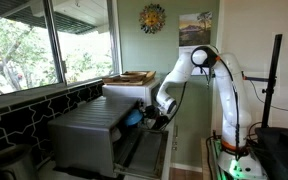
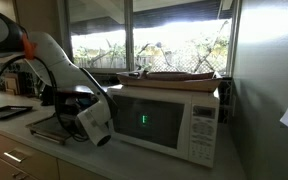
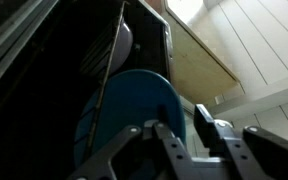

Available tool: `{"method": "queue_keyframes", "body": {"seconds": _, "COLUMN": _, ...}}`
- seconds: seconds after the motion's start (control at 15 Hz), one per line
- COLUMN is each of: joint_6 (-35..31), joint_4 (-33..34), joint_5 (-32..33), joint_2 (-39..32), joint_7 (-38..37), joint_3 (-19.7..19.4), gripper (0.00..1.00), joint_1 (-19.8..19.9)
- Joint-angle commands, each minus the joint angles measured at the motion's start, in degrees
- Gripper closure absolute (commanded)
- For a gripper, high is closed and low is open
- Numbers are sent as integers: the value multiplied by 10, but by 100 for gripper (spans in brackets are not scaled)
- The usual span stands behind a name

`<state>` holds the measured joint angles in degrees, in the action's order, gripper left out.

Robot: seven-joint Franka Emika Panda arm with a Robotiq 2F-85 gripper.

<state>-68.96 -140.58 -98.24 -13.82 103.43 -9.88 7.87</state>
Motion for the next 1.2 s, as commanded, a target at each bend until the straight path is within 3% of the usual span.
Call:
{"method": "queue_keyframes", "body": {"seconds": 0.0, "joint_6": -47, "joint_4": -34, "joint_5": -34, "joint_2": 41, "joint_7": -27, "joint_3": 7, "gripper": 34, "joint_1": -14}}
{"method": "queue_keyframes", "body": {"seconds": 0.33, "joint_6": -79, "joint_4": -59, "joint_5": -54, "joint_2": 86, "joint_7": -112, "joint_3": 12, "gripper": 0, "joint_1": -15}}
{"method": "queue_keyframes", "body": {"seconds": 0.87, "joint_6": -243, "joint_4": -84, "joint_5": -70, "joint_2": 177, "joint_7": -220, "joint_3": 32, "gripper": 0, "joint_1": -24}}
{"method": "queue_keyframes", "body": {"seconds": 1.13, "joint_6": -283, "joint_4": -88, "joint_5": -60, "joint_2": 213, "joint_7": -280, "joint_3": 48, "gripper": 0, "joint_1": -25}}
